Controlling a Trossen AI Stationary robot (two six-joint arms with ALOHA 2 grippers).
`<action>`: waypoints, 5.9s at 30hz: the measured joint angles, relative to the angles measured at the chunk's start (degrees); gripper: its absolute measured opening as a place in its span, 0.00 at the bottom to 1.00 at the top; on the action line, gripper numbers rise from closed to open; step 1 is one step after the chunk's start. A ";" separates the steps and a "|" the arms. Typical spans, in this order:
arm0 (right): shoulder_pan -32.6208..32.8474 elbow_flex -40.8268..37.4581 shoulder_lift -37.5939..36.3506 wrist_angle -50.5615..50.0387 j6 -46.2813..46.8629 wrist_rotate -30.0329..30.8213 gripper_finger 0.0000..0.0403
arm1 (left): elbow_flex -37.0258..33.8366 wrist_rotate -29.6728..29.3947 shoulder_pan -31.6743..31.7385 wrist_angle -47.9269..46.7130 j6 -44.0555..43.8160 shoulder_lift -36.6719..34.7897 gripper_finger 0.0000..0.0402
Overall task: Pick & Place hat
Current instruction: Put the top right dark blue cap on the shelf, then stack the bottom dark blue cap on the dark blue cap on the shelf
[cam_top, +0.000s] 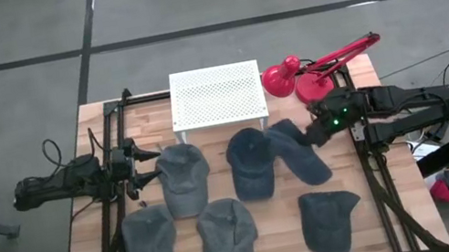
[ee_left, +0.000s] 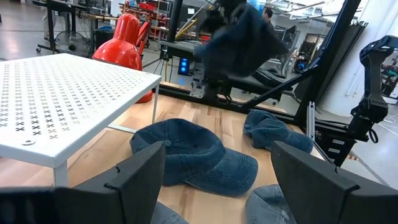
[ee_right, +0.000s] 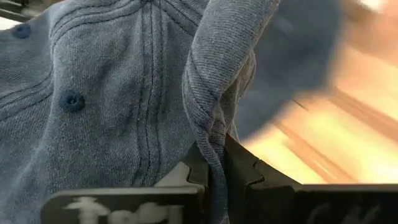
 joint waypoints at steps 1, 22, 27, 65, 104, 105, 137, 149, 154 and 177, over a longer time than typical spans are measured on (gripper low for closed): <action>0.00 0.00 0.28 3.39 -0.35 0.17 0.03 | -0.01 0.00 0.00 -0.01 0.00 0.00 0.74; -0.02 8.95 16.65 24.76 0.95 31.80 0.03 | -0.01 -0.01 0.00 -0.01 -0.01 0.00 0.74; 0.00 18.88 22.65 16.83 -2.76 38.28 0.03 | -0.01 0.00 0.00 -0.01 0.00 0.00 0.74; -15.36 44.04 47.95 -16.33 2.42 44.68 0.03 | -0.01 -0.02 0.00 -0.03 0.02 0.00 0.74; -17.16 42.03 49.09 -19.64 4.00 44.06 0.12 | 0.01 -0.02 0.00 -0.01 0.02 0.02 0.74; -17.17 42.01 49.09 -19.64 3.91 43.80 0.13 | 0.01 -0.01 0.00 -0.02 0.02 0.02 0.74; -17.18 41.99 48.96 -17.85 -0.03 42.10 0.49 | -0.01 -0.02 0.00 -0.01 0.02 0.02 0.74; -16.80 45.08 48.46 -17.79 -4.47 41.66 0.52 | 0.01 -0.02 0.00 -0.01 0.02 0.04 0.74; -15.51 47.59 48.03 -17.77 -7.31 38.76 0.52 | 0.01 -0.02 0.00 -0.01 0.03 0.03 0.74; 0.51 47.91 42.14 -36.62 -8.28 16.26 0.50 | -0.01 -0.02 0.00 -0.01 0.04 0.04 0.74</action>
